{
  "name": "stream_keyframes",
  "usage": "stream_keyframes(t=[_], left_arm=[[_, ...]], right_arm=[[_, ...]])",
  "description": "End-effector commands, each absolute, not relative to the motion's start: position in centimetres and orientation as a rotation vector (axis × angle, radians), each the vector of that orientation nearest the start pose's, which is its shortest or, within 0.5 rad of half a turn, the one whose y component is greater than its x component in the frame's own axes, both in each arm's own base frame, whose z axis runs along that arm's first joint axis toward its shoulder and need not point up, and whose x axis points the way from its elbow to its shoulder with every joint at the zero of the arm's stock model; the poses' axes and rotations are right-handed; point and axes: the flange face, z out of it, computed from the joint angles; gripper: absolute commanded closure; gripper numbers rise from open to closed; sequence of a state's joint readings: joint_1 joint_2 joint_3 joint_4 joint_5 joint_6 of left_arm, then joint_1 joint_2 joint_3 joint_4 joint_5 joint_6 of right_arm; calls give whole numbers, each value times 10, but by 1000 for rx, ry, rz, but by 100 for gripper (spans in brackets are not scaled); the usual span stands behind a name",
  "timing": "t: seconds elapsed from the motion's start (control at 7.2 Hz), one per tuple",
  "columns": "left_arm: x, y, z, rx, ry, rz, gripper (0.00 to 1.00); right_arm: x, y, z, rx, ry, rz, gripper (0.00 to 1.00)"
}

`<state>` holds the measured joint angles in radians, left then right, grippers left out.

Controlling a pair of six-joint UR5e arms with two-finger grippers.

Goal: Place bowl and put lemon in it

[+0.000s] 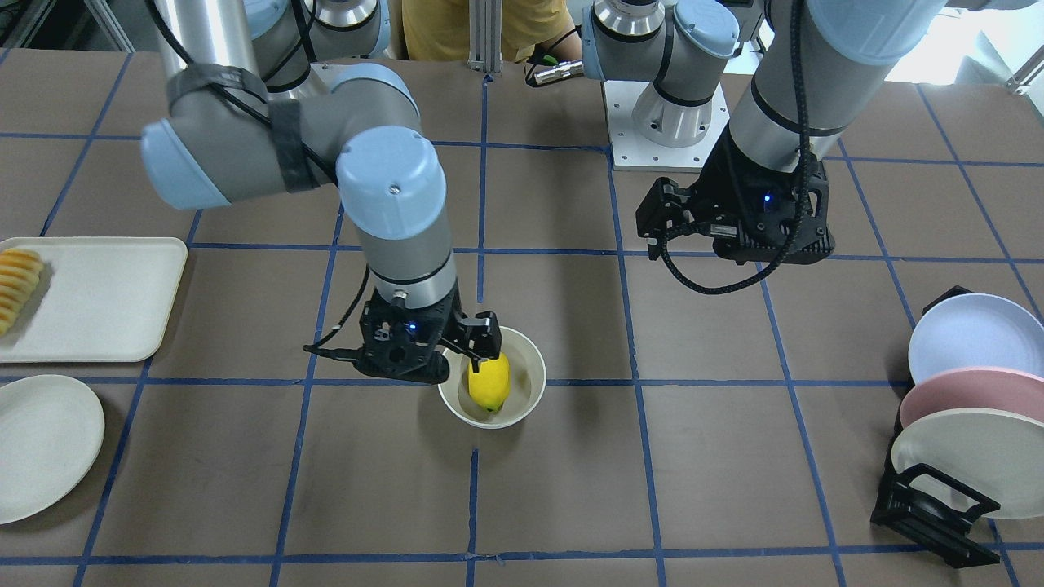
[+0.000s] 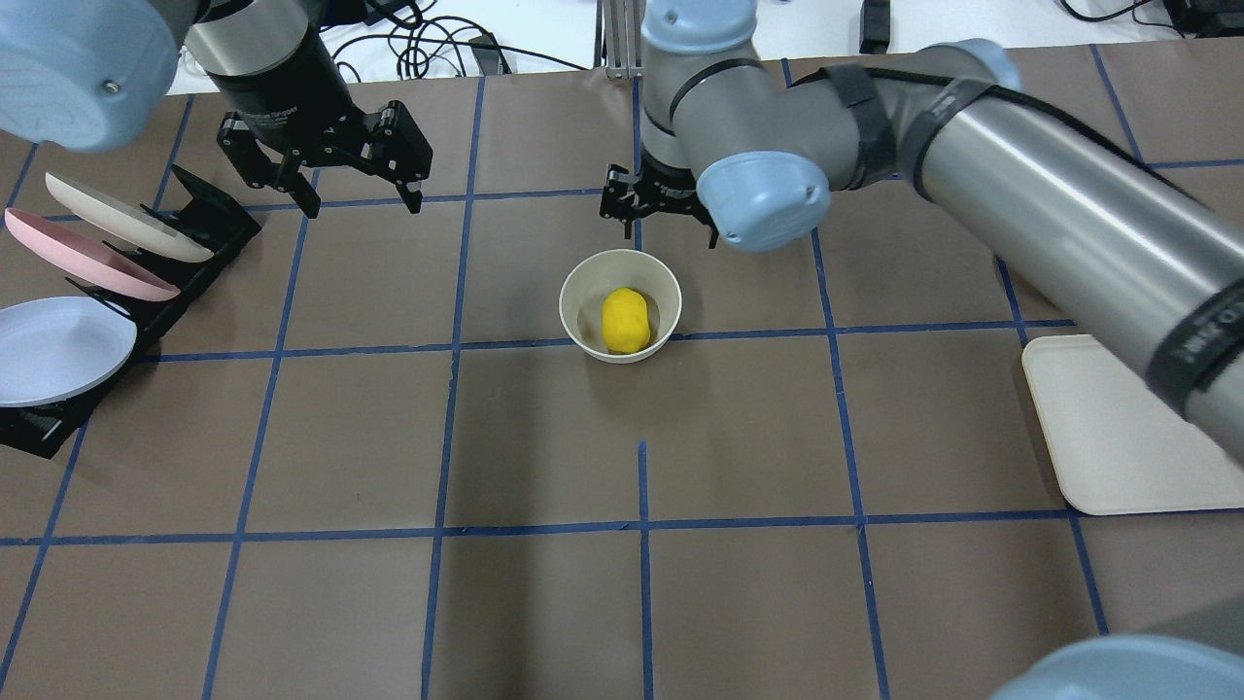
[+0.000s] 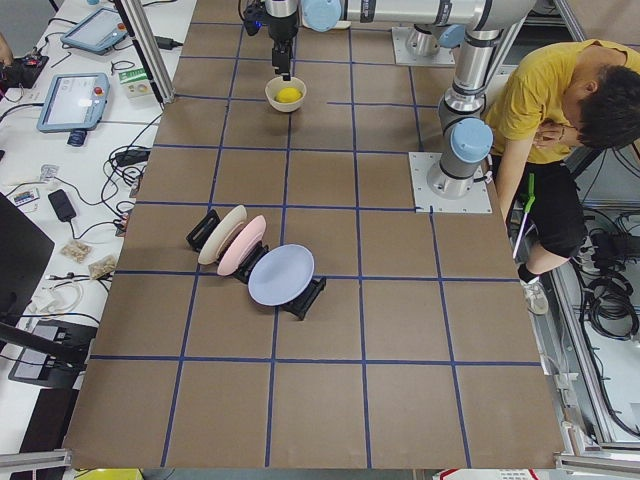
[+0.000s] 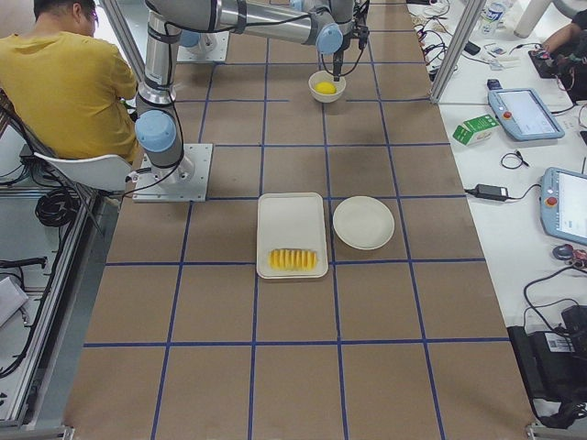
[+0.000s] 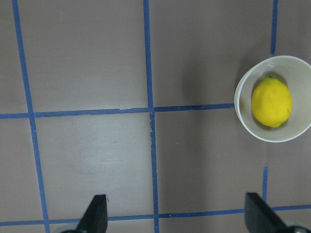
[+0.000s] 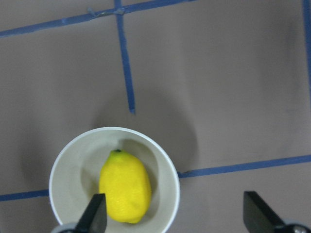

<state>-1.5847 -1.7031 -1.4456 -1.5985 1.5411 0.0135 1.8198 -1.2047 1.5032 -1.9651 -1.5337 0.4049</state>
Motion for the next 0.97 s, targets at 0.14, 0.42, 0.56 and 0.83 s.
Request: stream_keyframes(t=[0.14, 0.42, 0.56, 0.83], left_arm=[[-144, -544, 475, 38, 3177, 63, 0], [-144, -545, 474, 33, 3179, 68, 0], [-144, -544, 474, 23, 3177, 66, 0], [-145, -544, 474, 31, 3167, 66, 0]], right_arm=[[143, -555, 449, 185, 3100, -20, 0], [99, -527, 482, 186, 3098, 51, 0], [89, -525, 479, 225, 3095, 96, 0], [93, -509, 494, 230, 3106, 55, 0]])
